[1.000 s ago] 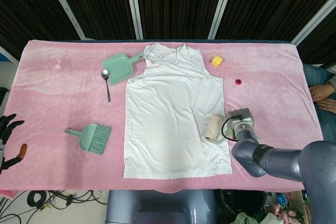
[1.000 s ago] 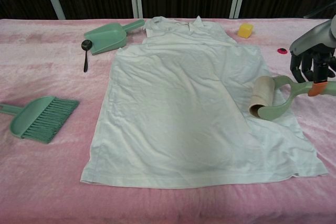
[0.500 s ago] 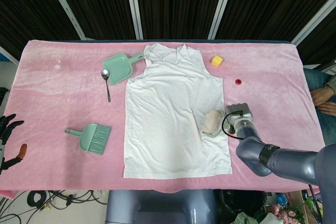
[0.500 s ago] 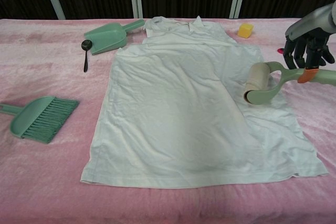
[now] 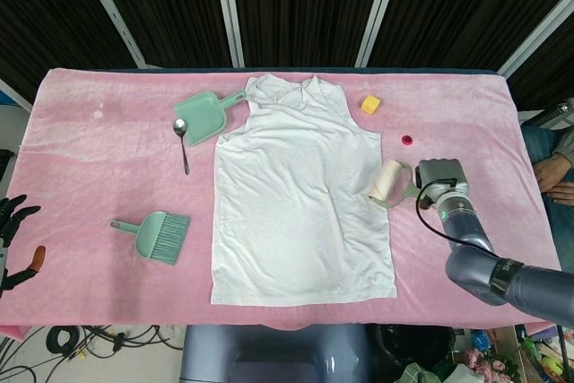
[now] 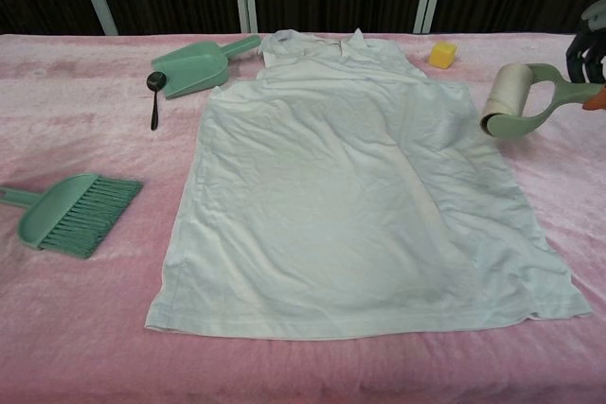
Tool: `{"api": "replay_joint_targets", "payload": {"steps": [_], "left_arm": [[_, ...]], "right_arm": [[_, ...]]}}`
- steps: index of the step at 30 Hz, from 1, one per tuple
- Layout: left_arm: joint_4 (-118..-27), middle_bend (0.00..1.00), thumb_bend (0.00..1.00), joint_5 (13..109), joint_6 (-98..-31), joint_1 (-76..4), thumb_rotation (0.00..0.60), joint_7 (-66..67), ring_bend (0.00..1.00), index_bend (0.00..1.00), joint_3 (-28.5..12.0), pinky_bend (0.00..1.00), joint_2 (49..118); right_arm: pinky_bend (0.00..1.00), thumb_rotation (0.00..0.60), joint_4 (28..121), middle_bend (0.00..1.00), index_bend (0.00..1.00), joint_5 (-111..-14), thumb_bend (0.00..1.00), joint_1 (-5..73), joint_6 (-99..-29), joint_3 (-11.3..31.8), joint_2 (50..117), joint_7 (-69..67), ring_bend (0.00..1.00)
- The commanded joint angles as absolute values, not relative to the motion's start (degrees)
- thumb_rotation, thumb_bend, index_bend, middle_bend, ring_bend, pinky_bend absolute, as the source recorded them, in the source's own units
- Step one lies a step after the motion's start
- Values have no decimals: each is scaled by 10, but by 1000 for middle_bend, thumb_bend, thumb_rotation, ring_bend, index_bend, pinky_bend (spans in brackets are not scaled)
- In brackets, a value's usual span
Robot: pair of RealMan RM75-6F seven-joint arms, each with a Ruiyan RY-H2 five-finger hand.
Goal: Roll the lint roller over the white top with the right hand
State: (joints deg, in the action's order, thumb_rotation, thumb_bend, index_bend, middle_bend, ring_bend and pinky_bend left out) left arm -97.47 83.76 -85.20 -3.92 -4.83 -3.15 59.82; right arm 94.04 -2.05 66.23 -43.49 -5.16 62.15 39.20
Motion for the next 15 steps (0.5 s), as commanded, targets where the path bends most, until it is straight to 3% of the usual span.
{"api": "replay_joint_targets", "payload": {"steps": [1, 15], "left_arm": [[-976, 78, 427, 837, -853, -39, 600, -47, 0, 189, -32, 10, 598], [-976, 78, 427, 836, -854, -38, 600, -45, 0, 189, -33, 10, 599]], "right_arm": [[556, 600, 891, 638, 714, -73, 742, 615, -414, -49, 637, 341, 631], [549, 600, 780, 626, 714, -157, 736, 551, -346, -30, 688, 249, 616]]}}
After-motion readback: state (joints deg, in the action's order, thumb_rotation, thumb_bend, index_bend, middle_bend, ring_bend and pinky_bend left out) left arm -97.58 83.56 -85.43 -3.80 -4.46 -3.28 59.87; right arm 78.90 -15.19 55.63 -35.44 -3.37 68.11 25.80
